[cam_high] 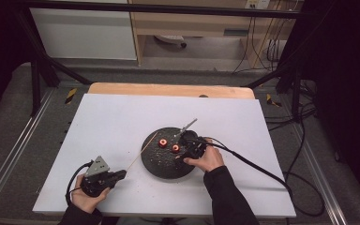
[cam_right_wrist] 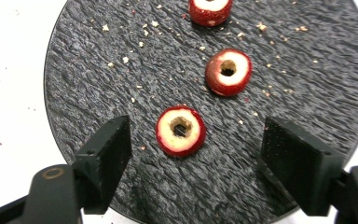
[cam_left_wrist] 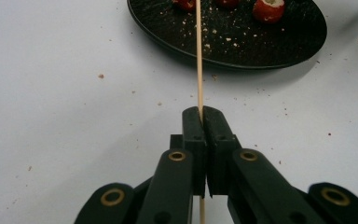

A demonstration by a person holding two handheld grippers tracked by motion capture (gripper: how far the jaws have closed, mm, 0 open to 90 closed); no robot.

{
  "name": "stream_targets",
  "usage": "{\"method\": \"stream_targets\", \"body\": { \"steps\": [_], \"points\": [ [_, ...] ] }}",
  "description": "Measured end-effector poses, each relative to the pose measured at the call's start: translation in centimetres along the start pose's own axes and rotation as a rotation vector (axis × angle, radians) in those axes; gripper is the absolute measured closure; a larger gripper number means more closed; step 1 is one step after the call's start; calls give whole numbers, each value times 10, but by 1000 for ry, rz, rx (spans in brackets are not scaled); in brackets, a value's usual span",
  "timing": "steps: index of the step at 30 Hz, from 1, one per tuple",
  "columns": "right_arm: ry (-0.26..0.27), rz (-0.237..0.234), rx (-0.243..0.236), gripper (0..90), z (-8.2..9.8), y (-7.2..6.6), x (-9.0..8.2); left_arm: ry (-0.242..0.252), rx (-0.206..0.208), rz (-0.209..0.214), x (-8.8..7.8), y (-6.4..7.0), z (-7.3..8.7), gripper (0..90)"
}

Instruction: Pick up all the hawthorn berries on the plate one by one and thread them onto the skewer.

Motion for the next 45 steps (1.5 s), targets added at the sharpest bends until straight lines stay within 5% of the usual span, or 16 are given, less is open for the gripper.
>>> {"method": "stream_targets", "body": {
  "steps": [17, 36, 45],
  "points": [
    [-98, -43, 15, 523, -5, 2, 16, -9, 7, -2, 0, 0, 0, 877],
    [-138, -61, 27, 605, -7, 2, 19, -10, 12, -3, 1, 0, 0, 877],
    [-69, -55, 69, 608, -11, 1, 8, -5, 15, -9, 1, 1, 0, 878]
  ]
}}
Point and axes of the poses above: each handheld gripper's, and its own axes: x roughly forward along the jaws, z roughly out of its underside, y roughly to its right, the point moved 2 cm from there along x, roughly forward along the jaws, and after that the axes turned 12 degrees about y, right-handed, at the moved point
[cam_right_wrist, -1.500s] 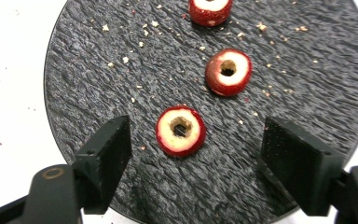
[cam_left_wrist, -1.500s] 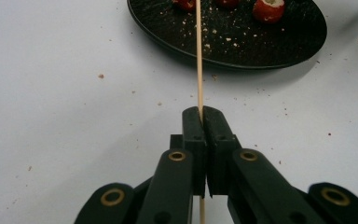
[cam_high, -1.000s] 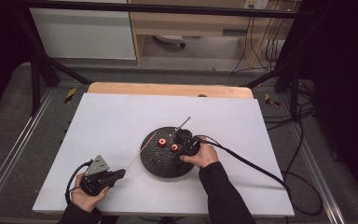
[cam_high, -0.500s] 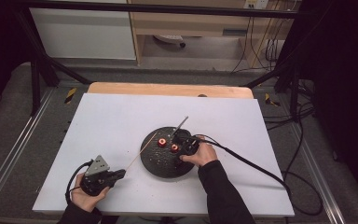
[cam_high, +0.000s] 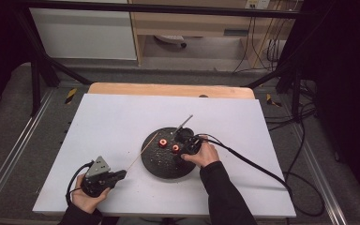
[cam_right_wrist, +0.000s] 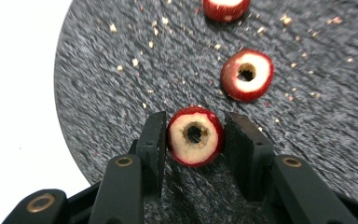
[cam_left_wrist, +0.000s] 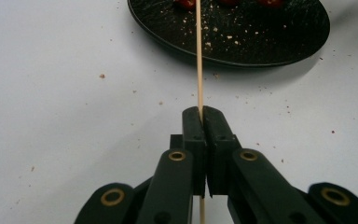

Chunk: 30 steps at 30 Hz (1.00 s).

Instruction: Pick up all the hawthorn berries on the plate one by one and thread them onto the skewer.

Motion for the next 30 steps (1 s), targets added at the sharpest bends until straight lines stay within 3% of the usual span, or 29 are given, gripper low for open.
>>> {"method": "stream_targets", "body": {
  "steps": [10, 19, 30],
  "points": [
    [86, 16, 23, 609, -2, -1, -14, 6, 4, -2, 0, 1, 0, 878],
    [181, 18, 79, 611, 2, 0, -24, 13, 4, -4, 0, 3, -1, 877],
    [350, 3, 162, 612, 15, 4, -32, 20, 4, -7, 0, 5, -1, 877]
  ]
}}
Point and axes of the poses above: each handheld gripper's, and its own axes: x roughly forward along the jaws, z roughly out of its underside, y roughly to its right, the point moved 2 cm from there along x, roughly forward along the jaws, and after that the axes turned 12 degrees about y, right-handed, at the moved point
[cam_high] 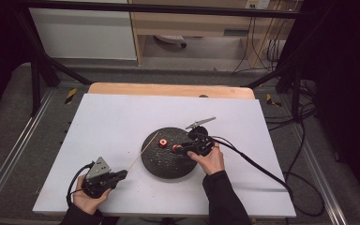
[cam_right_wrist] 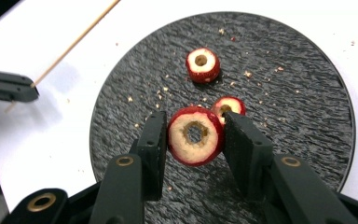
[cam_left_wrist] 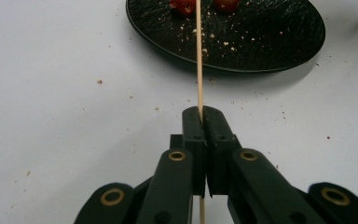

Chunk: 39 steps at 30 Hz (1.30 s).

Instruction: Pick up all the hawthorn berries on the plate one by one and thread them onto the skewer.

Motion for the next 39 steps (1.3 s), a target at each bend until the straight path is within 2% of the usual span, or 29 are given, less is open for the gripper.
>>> {"method": "stream_targets", "body": {
  "steps": [7, 13, 25, 33, 39],
  "points": [
    [91, -23, 41, 613, 9, 1, -6, 3, 0, 0, 1, 2, 0, 877],
    [182, -25, 95, 613, 14, 2, -8, 10, -8, -5, 1, 3, 1, 877],
    [379, -52, 205, 613, 23, 0, -4, 21, -16, -11, 1, 4, 0, 878],
    [459, -62, 248, 614, 23, -4, 0, 32, -28, -10, 2, 6, 0, 877],
    [555, -63, 297, 614, 22, -6, 3, 43, -37, -13, 1, 7, 0, 877]
  ]
}}
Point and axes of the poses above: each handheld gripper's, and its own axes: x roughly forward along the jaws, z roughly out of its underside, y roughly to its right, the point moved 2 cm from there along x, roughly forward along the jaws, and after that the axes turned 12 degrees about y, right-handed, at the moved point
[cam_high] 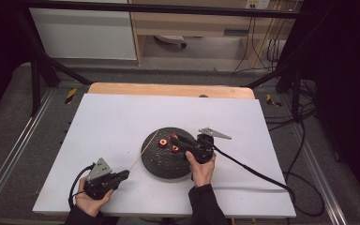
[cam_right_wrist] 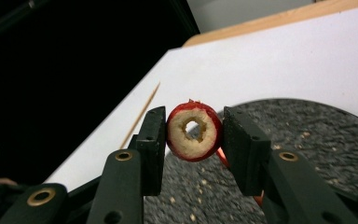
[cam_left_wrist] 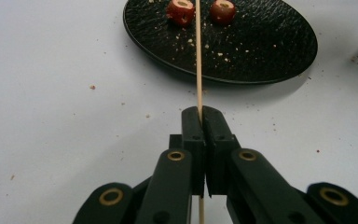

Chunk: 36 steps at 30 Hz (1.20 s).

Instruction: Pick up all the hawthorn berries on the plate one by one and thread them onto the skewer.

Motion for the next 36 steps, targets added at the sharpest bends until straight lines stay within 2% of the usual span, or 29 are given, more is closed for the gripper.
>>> {"method": "stream_targets", "body": {
  "steps": [2, 3, 5, 11, 16, 25, 31, 36],
  "points": [
    [46, 3, 17, 615, -1, -1, 1, 4, -4, -1, 0, 0, 0, 877],
    [46, 3, 17, 615, -1, -1, 1, 6, -7, -1, 0, 1, 0, 877],
    [79, 9, 28, 614, -2, -2, 1, 8, -13, -1, 1, 2, 0, 878],
    [123, 9, 40, 615, -3, -1, 3, 15, -23, 0, 3, 4, 0, 878],
    [171, 1, 69, 615, -5, -1, 5, 20, -31, 2, 6, 7, -1, 878],
    [212, 1, 104, 615, -7, 2, 10, 43, -27, 3, 8, 12, -3, 878],
    [229, -13, 148, 614, -11, 4, 12, 57, -34, 5, 12, 17, -4, 878],
    [245, -13, 158, 614, -13, 5, 13, 61, -40, 15, 16, 21, -5, 878]
  ]
}}
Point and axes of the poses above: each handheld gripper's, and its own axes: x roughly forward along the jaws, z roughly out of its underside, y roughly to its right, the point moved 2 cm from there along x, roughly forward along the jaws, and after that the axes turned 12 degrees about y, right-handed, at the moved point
